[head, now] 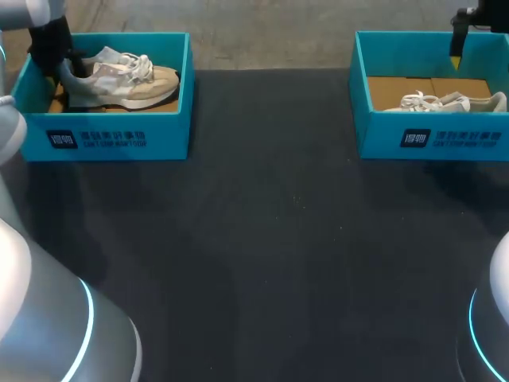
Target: Take the shoe out of the shoebox, open the shoe tongue, remove and reinsert the insole, then place the shoe into the shoebox
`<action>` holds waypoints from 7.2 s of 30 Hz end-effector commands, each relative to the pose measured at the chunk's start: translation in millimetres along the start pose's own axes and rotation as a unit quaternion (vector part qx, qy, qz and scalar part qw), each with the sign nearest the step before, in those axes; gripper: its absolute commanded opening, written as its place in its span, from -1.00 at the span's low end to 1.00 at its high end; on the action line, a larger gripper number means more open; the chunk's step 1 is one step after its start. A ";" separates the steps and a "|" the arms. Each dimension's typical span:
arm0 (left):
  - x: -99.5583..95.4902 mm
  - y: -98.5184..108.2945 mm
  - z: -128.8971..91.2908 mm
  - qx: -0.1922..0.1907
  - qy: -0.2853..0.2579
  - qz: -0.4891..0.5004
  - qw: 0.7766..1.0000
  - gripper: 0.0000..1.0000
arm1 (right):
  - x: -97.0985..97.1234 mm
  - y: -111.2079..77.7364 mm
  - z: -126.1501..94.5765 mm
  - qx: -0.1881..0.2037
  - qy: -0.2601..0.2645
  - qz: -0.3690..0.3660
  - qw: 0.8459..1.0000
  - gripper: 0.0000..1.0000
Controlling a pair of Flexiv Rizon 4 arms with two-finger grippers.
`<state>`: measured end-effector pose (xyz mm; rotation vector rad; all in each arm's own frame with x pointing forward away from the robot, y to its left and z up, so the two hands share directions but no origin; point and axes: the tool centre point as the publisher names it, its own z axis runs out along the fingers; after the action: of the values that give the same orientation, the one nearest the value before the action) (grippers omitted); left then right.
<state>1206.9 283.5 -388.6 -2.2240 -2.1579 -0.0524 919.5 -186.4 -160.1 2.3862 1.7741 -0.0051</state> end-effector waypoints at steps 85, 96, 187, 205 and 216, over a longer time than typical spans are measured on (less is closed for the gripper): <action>-28.6 -91.5 -208.2 -0.088 0.011 -0.018 0.996 -1.00 | 0.5 0.9 0.2 0.001 0.000 0.000 1.000 1.00; -56.1 -154.1 -230.5 -0.101 0.014 0.013 0.995 -1.00 | 0.5 0.9 0.2 0.001 0.000 0.000 1.000 1.00; -292.8 -454.8 -110.0 -0.020 0.043 -0.021 0.999 -1.00 | 0.5 0.9 0.2 0.001 0.000 0.000 1.000 1.00; -324.0 -459.5 -76.2 -0.026 0.046 -0.037 0.998 -1.00 | 0.5 0.9 0.2 0.001 0.000 0.000 1.000 1.00; -335.3 -455.7 -66.9 -0.026 0.039 -0.048 0.998 -1.00 | 0.5 0.9 0.2 0.001 0.000 0.000 1.000 1.00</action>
<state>740.3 -37.0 -333.5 -2.1088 -2.2445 -0.1934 919.6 -186.3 -160.1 2.3863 1.7738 -0.0054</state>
